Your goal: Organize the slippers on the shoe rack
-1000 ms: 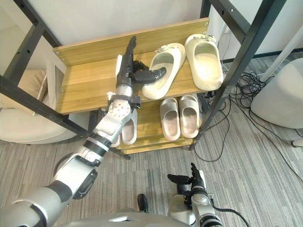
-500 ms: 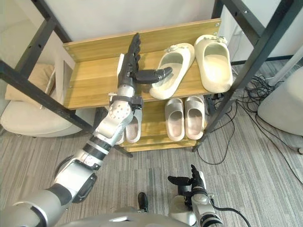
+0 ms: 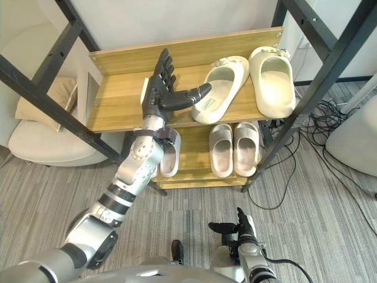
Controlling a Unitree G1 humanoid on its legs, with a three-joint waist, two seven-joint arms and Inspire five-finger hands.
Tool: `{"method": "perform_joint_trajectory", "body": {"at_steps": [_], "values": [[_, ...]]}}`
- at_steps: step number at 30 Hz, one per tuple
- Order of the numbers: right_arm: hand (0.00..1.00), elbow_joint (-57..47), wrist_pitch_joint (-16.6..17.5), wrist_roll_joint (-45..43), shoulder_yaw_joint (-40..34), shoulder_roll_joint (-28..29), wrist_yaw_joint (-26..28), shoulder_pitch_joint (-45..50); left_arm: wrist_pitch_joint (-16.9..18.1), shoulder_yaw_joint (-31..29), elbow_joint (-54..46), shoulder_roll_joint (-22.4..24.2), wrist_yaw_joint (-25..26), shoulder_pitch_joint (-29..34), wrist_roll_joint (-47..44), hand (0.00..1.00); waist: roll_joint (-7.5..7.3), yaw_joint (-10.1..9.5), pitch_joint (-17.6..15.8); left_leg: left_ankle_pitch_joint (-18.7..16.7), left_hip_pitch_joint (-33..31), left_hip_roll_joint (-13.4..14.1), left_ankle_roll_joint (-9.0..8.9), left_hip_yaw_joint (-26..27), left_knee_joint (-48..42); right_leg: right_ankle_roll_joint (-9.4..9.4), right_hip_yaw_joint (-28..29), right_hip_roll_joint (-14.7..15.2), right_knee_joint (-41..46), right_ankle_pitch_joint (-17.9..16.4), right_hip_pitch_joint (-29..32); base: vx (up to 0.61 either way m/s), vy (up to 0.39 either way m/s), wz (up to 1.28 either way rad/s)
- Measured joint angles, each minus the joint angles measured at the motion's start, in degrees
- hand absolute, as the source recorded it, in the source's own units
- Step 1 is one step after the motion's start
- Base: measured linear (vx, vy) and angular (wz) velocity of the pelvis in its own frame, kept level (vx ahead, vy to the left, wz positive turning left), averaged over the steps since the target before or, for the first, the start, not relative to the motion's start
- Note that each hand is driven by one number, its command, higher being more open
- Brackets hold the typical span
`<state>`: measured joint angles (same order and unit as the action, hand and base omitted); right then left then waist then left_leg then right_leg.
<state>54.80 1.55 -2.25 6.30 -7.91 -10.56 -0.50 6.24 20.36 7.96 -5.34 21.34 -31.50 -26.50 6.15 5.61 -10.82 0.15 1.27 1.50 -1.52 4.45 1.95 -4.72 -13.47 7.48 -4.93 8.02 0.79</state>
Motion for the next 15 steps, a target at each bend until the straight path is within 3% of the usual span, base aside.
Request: {"method": "perform_joint_trajectory", "body": {"at_steps": [9,15], "values": [[1.00,0.17,-0.50,0.03,2.33,0.36,-0.04,0.06,0.53,2.66,-3.46,-1.19,-2.02,8.38,-1.13,1.00,-1.73,-1.30,1.23,0.20,0.33,-0.16,0.18,-0.99,-0.13,0.00,-1.00,0.17,-0.21,-0.02,-0.87,-0.01,0.010,0.06],[1.00,1.19,-0.66,0.07,3.87,0.21,-0.02,-0.15,0.67,6.29,-4.00,-1.09,-4.30,8.93,-2.39,1.00,-2.27,-1.97,1.62,0.85,0.10,-0.38,-0.10,-2.21,0.51,0.02,-2.17,0.38,-0.22,-0.05,-1.01,-0.02,0.003,0.11]]}}
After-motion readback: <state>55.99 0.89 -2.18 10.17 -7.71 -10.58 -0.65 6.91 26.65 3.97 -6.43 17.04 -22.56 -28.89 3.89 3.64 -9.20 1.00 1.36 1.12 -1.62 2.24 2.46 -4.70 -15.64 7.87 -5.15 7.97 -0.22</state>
